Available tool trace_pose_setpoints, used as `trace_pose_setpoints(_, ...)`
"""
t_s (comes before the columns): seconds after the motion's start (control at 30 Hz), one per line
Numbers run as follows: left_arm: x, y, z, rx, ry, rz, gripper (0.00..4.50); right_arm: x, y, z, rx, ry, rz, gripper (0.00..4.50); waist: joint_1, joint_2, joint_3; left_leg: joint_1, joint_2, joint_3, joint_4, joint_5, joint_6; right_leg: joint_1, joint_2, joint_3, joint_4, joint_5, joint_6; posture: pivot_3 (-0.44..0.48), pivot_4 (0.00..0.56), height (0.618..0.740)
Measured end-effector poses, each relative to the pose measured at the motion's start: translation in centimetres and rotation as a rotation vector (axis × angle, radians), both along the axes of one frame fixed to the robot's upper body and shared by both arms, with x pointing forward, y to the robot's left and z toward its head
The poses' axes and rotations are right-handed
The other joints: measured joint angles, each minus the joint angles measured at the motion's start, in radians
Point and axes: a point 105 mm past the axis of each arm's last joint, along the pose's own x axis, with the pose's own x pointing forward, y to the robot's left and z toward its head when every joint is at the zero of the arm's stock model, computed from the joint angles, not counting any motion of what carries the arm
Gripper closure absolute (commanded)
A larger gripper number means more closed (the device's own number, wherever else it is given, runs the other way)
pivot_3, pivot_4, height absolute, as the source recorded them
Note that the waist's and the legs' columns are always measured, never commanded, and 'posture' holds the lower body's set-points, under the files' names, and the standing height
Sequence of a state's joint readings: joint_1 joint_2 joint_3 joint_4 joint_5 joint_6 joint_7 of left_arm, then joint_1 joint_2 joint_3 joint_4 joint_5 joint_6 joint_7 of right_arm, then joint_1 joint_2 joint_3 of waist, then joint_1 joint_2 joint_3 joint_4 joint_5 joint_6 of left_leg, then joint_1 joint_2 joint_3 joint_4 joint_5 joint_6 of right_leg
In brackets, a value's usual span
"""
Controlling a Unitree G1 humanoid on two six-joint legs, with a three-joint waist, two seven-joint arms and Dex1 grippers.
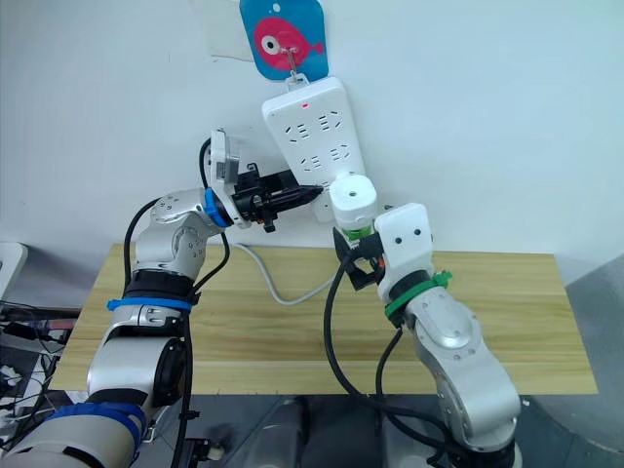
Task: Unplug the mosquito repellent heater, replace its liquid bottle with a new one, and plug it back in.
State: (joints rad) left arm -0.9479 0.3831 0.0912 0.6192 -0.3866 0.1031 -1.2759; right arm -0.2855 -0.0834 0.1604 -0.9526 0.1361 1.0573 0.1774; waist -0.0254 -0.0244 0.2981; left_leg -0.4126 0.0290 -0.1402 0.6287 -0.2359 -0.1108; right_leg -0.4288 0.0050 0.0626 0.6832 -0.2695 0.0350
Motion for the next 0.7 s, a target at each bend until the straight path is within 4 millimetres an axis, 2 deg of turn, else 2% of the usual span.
trace_pose_setpoints(0.13,0.2,0.0,-0.1,0.000,0.006,0.001,3.19,-1.0,-1.4,-0.9,0.002,0.059,0.065,0.02,-0.001,0.000,0.000,0.000,0.000,0.000,0.001,-0.001,0.002,0.001,0.000,0.000,0.000,0.000,0.000,0.091,0.266,0.740)
trace_pose_setpoints(0.2,0.2,0.1,-0.1,-0.001,0.009,0.003,2.47,-1.1,-2.1,-1.0,-0.012,0.067,0.076,0.00,-0.002,0.000,0.000,0.001,0.000,0.000,0.001,-0.002,0.004,0.002,0.000,0.000,0.000,0.000,0.000,0.099,0.269,0.740)
trace_pose_setpoints(0.3,0.3,1.1,-0.3,0.021,0.021,0.021,1.63,-1.3,-2.7,-0.7,-0.054,0.058,0.112,0.00,-0.005,0.000,0.000,0.002,0.000,0.000,0.001,-0.002,0.004,0.002,0.000,0.000,0.001,0.000,0.000,0.129,0.267,0.740)
trace_pose_setpoints(0.47,-0.1,3.2,-0.7,0.062,0.039,0.070,0.08,-1.5,-2.7,-0.1,-0.054,0.043,0.157,0.00,-0.009,0.000,0.000,0.005,0.001,0.001,0.000,-0.002,0.004,0.002,0.001,0.001,0.005,0.000,0.000,0.191,0.269,0.740)
trace_pose_setpoints(0.57,-1.0,4.8,-1.6,0.100,0.058,0.097,0.00,-1.7,-2.3,-0.1,-0.067,0.045,0.202,0.54,-0.005,0.000,0.000,0.004,0.001,0.001,0.000,-0.002,0.004,0.002,0.001,0.002,0.004,0.000,0.000,0.209,0.271,0.740)
trace_pose_setpoints(0.67,-2.6,6.7,-2.1,0.125,0.076,0.112,0.00,-1.6,-2.3,-0.1,-0.089,0.033,0.223,1.57,0.000,0.000,0.000,0.004,0.001,0.001,-0.001,-0.002,0.003,0.002,0.000,0.002,0.003,0.000,0.000,0.246,0.277,0.740)
trace_pose_setpoints(0.7,-3.7,7.1,-2.0,0.130,0.083,0.109,0.00,-1.6,-2.1,0.0,-0.099,0.028,0.237,1.95,0.002,0.000,0.000,0.004,0.001,0.001,-0.001,-0.002,0.003,0.002,0.000,0.001,0.002,0.000,0.000,0.246,0.277,0.740)
